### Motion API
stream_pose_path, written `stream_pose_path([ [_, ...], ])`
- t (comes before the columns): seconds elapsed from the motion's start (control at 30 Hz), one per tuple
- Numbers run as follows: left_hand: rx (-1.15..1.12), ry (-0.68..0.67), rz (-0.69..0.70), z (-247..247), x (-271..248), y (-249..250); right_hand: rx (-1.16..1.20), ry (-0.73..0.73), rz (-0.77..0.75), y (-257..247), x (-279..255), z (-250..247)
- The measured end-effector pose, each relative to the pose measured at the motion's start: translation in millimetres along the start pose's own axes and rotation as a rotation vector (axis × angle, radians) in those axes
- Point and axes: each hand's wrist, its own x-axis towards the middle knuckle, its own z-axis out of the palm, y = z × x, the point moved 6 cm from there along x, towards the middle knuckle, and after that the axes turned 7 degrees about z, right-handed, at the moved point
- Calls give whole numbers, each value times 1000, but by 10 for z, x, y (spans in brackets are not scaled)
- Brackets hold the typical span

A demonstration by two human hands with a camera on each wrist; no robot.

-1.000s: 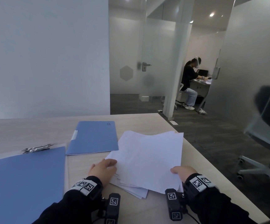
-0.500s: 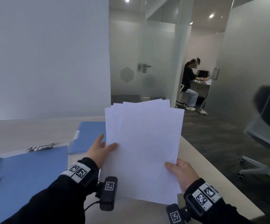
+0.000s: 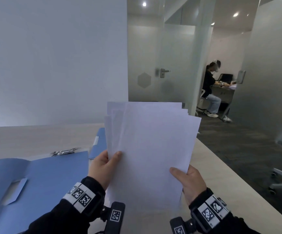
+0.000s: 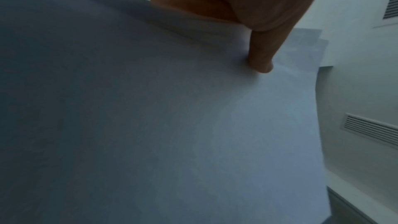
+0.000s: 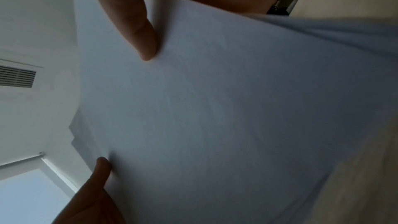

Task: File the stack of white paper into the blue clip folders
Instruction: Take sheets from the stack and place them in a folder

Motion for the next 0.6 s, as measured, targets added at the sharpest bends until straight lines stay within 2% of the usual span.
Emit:
stream_pose_path([
  [0.17,20,-18,15,-25,-6,37,11,2,-53,-41,-25,21],
  [0.4,2,-72,12,-17,-109,-21,61,-81,-100,-143,-48,101],
  [0.6,-24,-105,64,36,-112,126,101,-30,-139,-257,-81,136],
])
